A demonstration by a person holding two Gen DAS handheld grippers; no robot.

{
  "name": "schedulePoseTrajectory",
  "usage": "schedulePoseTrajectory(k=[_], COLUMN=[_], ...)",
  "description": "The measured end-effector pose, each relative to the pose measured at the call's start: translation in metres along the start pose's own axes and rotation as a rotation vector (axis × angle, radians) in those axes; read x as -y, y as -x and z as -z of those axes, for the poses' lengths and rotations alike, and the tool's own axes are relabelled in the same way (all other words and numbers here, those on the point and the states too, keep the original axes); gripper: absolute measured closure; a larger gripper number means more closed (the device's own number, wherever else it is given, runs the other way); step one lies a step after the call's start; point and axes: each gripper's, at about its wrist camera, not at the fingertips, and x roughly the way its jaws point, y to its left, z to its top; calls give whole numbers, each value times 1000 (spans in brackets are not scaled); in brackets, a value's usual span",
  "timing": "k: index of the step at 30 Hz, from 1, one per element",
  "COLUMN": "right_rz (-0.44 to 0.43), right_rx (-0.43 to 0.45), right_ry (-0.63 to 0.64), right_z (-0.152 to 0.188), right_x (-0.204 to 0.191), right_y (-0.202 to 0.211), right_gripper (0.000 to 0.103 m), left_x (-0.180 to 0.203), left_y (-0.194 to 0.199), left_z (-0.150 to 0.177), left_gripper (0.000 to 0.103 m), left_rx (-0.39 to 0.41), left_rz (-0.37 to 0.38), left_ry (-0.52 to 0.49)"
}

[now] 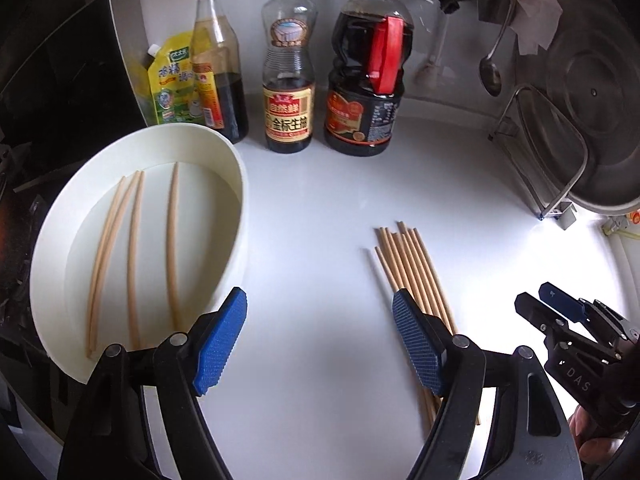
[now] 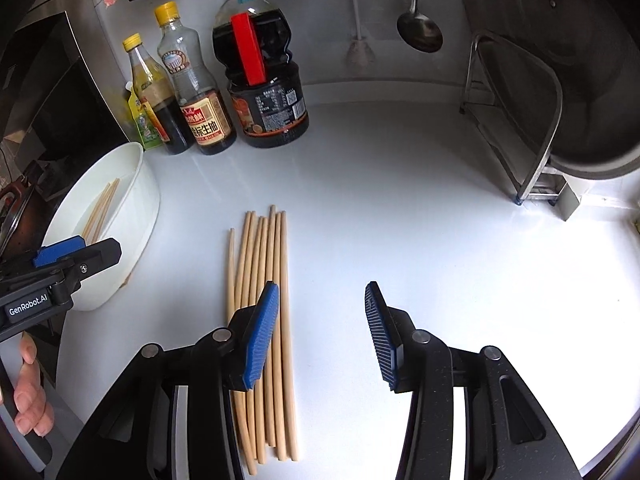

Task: Organize utensils
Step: 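Withdraw both tools from the basin toward the remaining chopsticks, then lower the right tool onto one chopstick while the left tool separates another from the row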

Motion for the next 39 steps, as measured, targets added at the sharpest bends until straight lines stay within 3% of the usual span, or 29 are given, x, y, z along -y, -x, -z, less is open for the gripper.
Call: schedulePoseTrajectory(k=[7,20,39], right_rz=[-16,-42,-30], right_rx=[-40,-78,-87], right_ry=[29,115,159], right_z=[14,31,43], right_x=[7,-8,-9], right_y=[-22,-51,-55], right_gripper=[57,57,57], left_x=[27,28,32], left_y=[-17,-30,-42], left_z=[16,31,39], left_gripper=[27,27,26], left_rx=[-49,-74,-96], left_rz=[-15,-65,-56], left_ry=[-26,1,20])
